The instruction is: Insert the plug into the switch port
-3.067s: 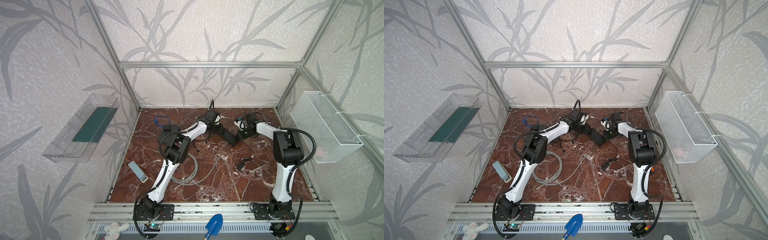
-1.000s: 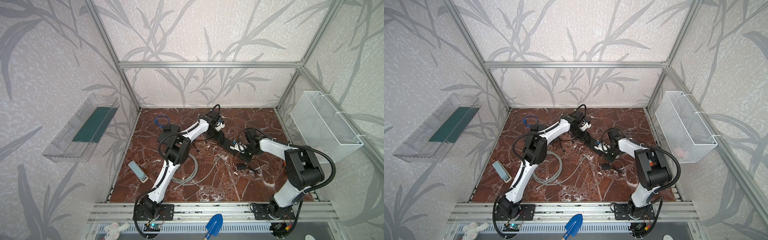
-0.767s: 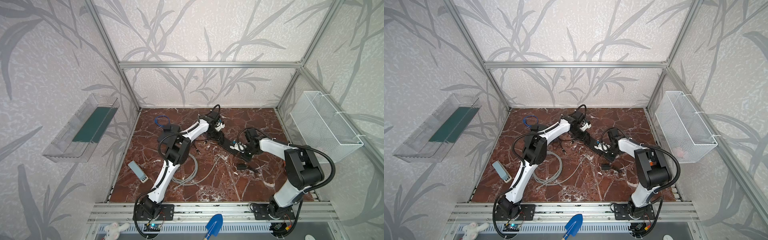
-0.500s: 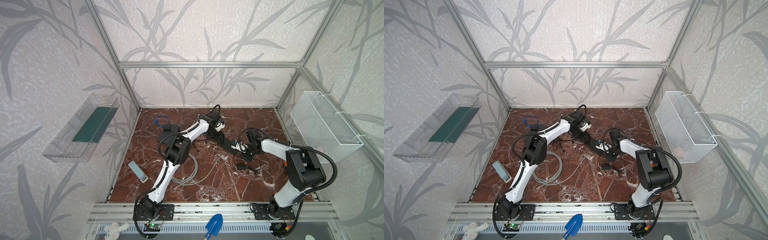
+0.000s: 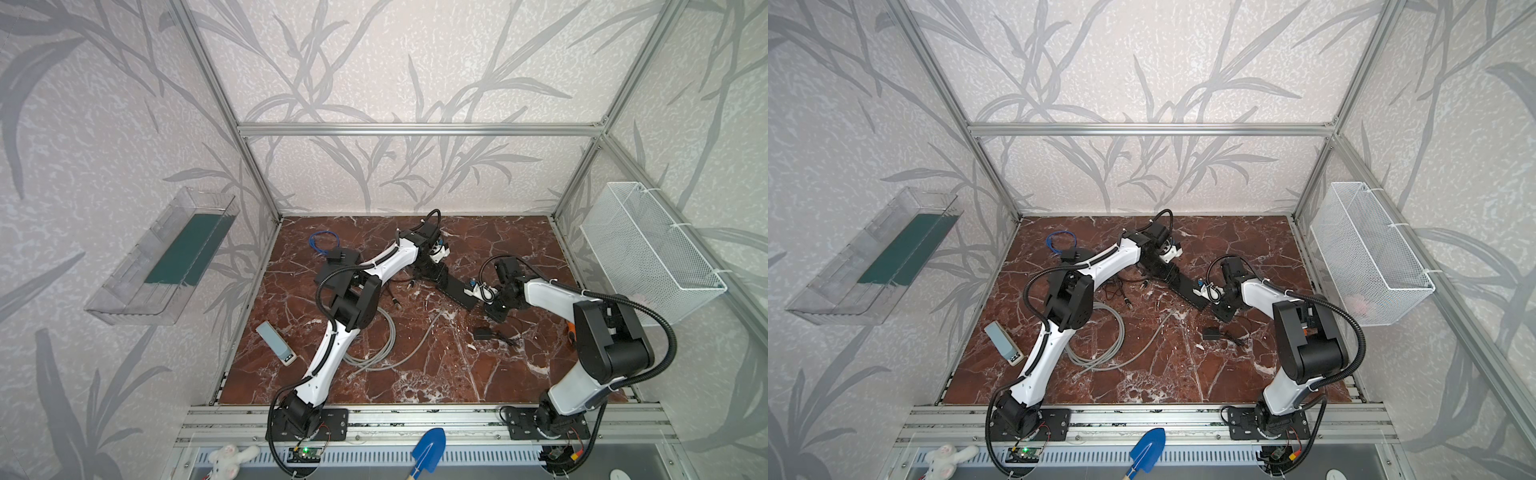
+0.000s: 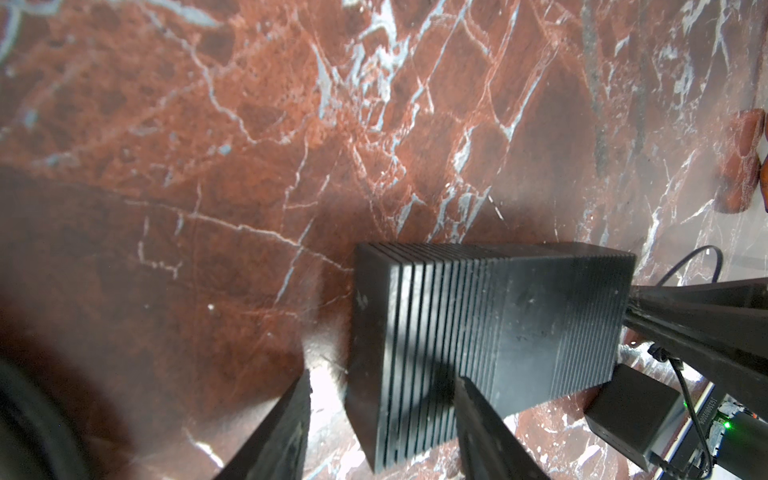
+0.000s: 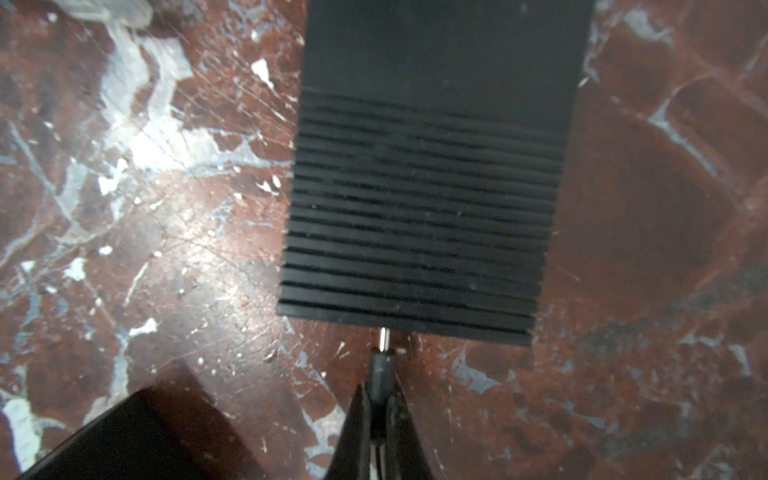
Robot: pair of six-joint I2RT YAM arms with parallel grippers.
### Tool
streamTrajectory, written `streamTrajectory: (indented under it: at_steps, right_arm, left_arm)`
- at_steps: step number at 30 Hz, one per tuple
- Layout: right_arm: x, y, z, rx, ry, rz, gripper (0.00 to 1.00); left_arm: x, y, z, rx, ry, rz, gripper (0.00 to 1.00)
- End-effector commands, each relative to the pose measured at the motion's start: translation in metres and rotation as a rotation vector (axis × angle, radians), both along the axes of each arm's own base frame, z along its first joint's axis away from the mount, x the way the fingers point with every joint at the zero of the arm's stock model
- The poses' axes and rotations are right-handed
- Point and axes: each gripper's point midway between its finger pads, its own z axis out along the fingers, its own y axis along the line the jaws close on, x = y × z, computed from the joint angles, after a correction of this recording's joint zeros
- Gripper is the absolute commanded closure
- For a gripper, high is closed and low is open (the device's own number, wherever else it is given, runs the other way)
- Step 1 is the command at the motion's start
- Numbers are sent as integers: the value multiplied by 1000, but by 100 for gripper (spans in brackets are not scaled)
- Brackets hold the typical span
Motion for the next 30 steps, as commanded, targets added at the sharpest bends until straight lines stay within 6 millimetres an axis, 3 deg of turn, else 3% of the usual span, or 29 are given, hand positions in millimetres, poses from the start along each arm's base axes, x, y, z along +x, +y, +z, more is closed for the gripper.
streamTrajectory:
  at_steps: [1, 14, 21, 24, 30]
  right_arm:
    - [9, 11, 22, 51, -59, 14, 100]
    - [24, 21, 30, 94, -78, -11, 100]
    - [33, 64, 64, 294, -168, -8, 100]
    - [33, 75, 64, 334, -181, -19, 100]
    - [41, 72, 49, 314, -180, -136, 100]
  left_arm:
    - [-9, 8, 4, 35, 9, -13, 44]
    - [-10, 6, 7, 0, 30, -16, 46]
    - [-20, 6, 2, -38, 87, -59, 49]
    - [-18, 14, -2, -32, 104, -56, 49]
    - [-19, 20, -7, -47, 129, -88, 50]
